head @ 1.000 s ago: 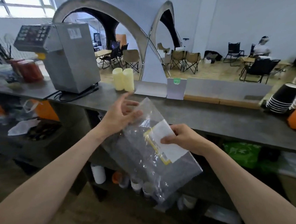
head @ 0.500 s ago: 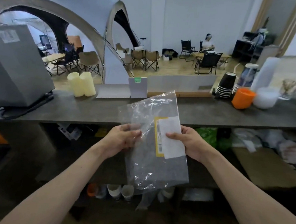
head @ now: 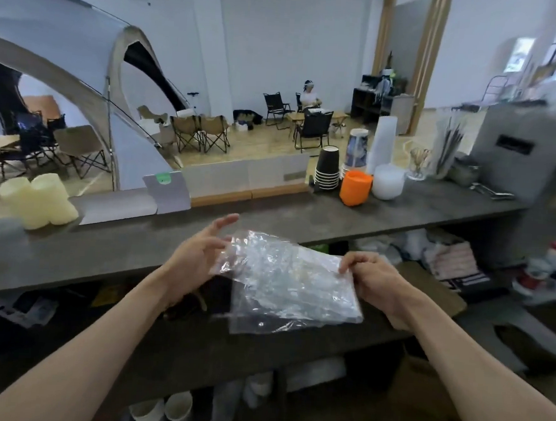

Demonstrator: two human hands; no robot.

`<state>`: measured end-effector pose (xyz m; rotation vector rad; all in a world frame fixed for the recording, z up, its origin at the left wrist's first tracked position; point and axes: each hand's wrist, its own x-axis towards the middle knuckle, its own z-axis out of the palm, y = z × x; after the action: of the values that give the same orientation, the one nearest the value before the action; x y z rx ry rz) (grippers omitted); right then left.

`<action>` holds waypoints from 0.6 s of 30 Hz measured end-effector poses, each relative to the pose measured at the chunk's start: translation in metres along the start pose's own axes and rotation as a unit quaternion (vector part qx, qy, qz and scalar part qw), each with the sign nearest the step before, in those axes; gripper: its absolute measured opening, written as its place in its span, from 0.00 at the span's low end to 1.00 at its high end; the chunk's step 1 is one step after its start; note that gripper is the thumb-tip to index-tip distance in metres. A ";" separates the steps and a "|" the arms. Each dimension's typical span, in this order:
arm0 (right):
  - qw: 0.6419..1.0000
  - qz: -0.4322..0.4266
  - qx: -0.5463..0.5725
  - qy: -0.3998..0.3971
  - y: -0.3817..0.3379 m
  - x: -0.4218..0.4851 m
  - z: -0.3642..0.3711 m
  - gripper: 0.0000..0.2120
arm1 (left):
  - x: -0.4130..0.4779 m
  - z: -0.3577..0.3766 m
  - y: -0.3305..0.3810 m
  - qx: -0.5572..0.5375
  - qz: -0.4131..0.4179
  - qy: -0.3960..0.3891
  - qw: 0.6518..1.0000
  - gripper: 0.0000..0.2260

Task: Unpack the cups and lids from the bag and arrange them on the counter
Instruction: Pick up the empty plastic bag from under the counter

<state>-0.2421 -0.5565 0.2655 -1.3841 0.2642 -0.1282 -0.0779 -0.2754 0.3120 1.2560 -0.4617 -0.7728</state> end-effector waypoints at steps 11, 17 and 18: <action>0.984 -0.060 -0.158 0.061 -0.048 -0.025 -0.156 0.24 | 0.112 0.170 -0.028 0.343 -0.029 -0.096 0.934 0.31; 0.945 0.002 -0.323 0.061 -0.054 -0.039 -0.228 0.17 | 0.186 0.245 -0.046 0.389 -0.022 -0.221 0.894 0.34; 0.940 0.006 -0.337 0.052 -0.054 -0.041 -0.238 0.15 | 0.200 0.258 -0.050 0.396 -0.015 -0.239 0.887 0.35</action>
<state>-0.3394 -0.7831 0.2839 -2.0612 0.4283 -0.1041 -0.1367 -0.6005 0.3142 1.8236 -1.2554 -0.9650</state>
